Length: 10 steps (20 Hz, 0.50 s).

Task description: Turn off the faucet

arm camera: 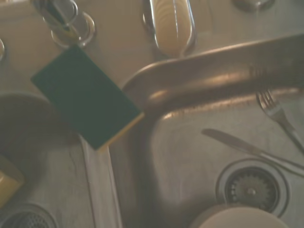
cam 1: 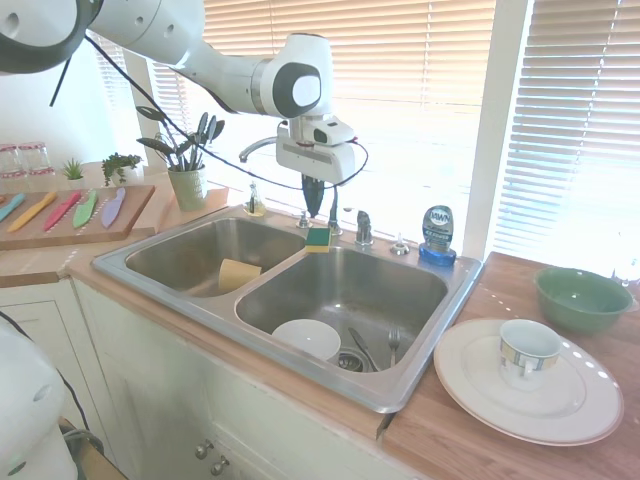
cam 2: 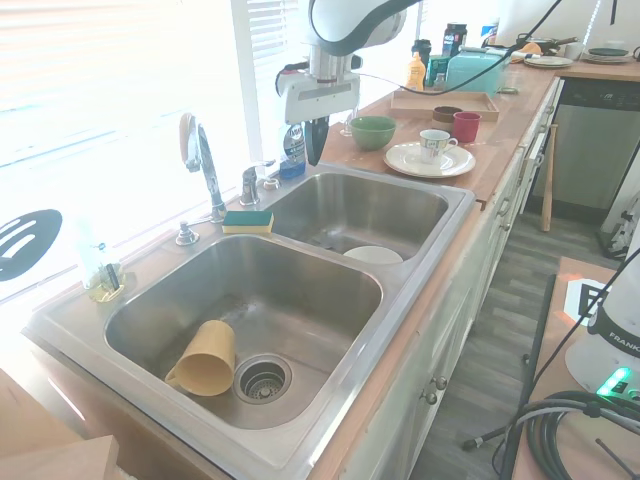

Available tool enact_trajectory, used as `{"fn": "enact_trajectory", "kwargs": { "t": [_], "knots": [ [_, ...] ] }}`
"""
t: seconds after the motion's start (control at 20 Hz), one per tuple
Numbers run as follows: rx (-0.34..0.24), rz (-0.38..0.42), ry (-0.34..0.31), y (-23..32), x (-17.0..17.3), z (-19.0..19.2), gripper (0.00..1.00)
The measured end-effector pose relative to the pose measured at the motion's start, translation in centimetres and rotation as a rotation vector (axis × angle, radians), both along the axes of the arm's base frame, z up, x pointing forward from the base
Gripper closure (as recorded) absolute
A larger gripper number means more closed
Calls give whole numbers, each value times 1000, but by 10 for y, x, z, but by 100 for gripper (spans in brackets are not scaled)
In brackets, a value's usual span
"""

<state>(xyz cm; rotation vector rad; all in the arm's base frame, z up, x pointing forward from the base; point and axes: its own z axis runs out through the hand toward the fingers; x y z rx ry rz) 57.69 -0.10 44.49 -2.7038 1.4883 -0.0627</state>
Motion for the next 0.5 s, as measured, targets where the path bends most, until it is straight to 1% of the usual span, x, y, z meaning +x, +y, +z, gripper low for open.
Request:
{"fn": "enact_trajectory", "kwargs": {
  "t": [0.05,0.15,0.45,0.5],
  "knots": [
    [-1,2,23,0,-13,-9,100],
    [-1,6,46,1,-38,-23,100],
    [-3,31,53,11,-127,-40,100],
    [-6,37,56,14,-144,-42,0]
  ]
}}
